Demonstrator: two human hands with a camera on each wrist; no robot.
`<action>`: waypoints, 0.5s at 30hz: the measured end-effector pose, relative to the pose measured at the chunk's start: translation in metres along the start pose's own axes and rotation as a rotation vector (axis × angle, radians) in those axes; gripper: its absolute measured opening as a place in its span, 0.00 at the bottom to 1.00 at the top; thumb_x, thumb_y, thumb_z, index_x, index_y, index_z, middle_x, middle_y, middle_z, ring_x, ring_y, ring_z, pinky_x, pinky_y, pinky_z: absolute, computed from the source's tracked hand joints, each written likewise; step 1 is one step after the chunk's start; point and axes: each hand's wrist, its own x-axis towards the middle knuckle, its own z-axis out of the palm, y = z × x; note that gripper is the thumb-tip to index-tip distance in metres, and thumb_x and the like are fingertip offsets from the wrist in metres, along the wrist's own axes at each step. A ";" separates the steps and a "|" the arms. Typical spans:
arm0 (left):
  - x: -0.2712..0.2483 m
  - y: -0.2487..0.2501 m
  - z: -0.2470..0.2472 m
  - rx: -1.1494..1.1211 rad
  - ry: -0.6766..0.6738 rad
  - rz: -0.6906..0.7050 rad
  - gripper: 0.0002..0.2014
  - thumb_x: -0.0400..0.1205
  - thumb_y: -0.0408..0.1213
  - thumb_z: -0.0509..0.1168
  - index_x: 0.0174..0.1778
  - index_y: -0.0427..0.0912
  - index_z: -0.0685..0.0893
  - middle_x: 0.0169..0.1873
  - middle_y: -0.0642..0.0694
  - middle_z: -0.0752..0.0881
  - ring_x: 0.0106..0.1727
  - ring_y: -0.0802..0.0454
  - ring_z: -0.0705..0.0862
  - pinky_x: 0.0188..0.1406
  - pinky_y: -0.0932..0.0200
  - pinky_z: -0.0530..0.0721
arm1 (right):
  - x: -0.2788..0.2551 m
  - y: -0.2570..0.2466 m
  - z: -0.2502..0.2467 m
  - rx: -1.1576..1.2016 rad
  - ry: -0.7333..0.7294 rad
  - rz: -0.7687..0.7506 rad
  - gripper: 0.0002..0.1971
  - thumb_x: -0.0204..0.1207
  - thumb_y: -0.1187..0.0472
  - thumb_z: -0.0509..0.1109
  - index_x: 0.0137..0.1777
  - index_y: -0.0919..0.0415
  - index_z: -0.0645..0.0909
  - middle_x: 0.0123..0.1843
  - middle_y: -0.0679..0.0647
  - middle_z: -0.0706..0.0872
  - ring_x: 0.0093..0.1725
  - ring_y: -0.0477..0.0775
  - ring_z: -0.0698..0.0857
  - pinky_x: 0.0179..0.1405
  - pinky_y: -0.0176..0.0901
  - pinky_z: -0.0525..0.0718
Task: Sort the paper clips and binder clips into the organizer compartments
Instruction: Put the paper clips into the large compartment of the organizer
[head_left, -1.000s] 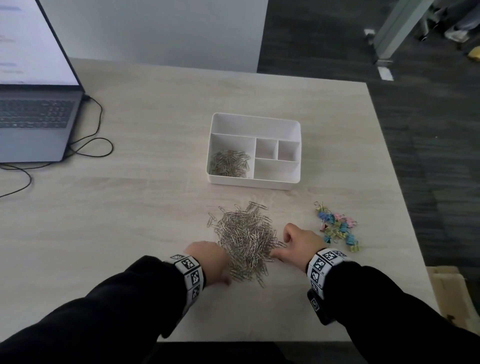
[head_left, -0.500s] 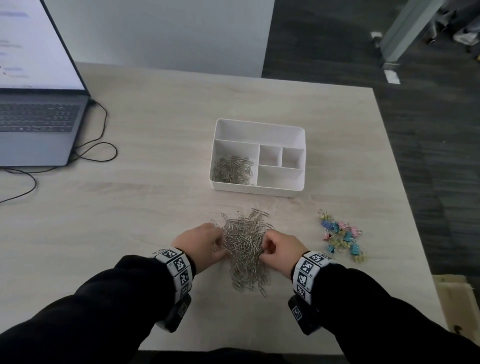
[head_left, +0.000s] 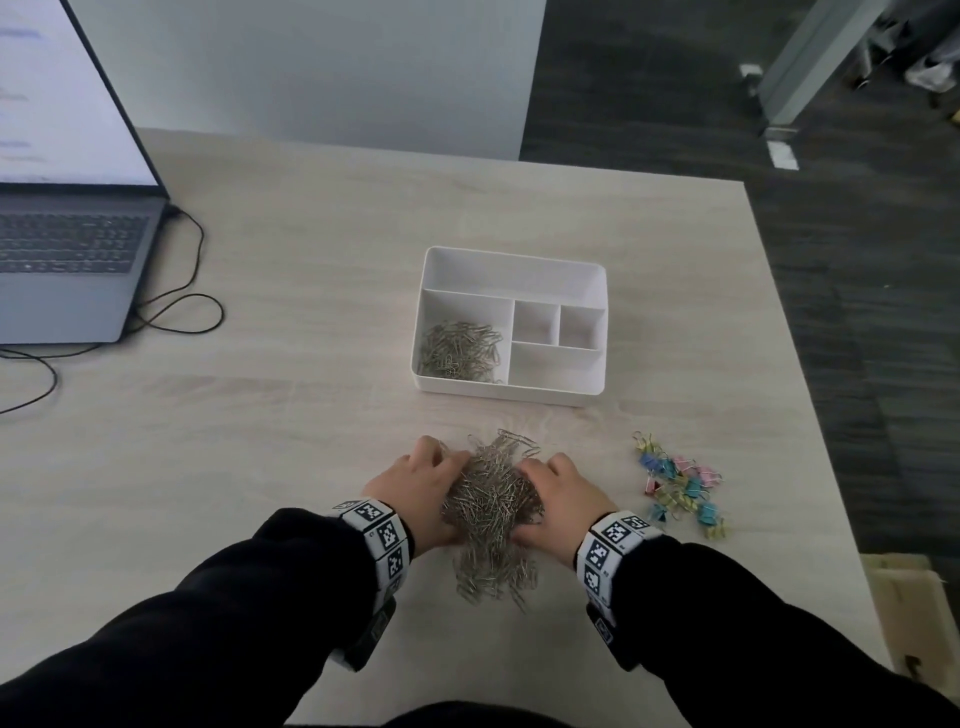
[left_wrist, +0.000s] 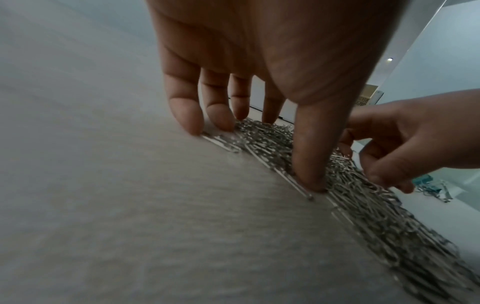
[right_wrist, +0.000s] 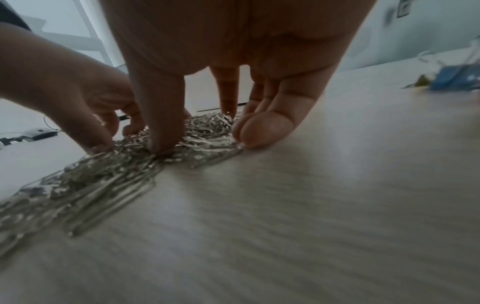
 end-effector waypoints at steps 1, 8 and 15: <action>0.002 0.001 0.000 -0.020 -0.004 0.021 0.42 0.64 0.58 0.76 0.72 0.61 0.63 0.63 0.47 0.67 0.58 0.43 0.82 0.58 0.46 0.85 | 0.002 -0.002 0.001 0.003 0.004 -0.021 0.38 0.69 0.43 0.76 0.77 0.44 0.62 0.67 0.52 0.70 0.56 0.56 0.83 0.60 0.50 0.83; 0.011 0.000 -0.007 -0.153 0.010 0.065 0.18 0.76 0.42 0.68 0.63 0.54 0.80 0.59 0.47 0.77 0.56 0.43 0.83 0.57 0.49 0.83 | 0.012 -0.009 -0.003 0.037 0.030 -0.132 0.13 0.77 0.54 0.69 0.60 0.53 0.78 0.55 0.53 0.81 0.54 0.56 0.81 0.57 0.48 0.80; 0.018 -0.011 -0.020 -0.322 -0.010 0.072 0.13 0.74 0.43 0.73 0.55 0.51 0.88 0.51 0.50 0.88 0.54 0.53 0.83 0.55 0.64 0.75 | 0.021 -0.009 -0.015 0.230 0.037 -0.082 0.06 0.73 0.60 0.72 0.49 0.52 0.86 0.43 0.45 0.86 0.43 0.46 0.83 0.50 0.37 0.82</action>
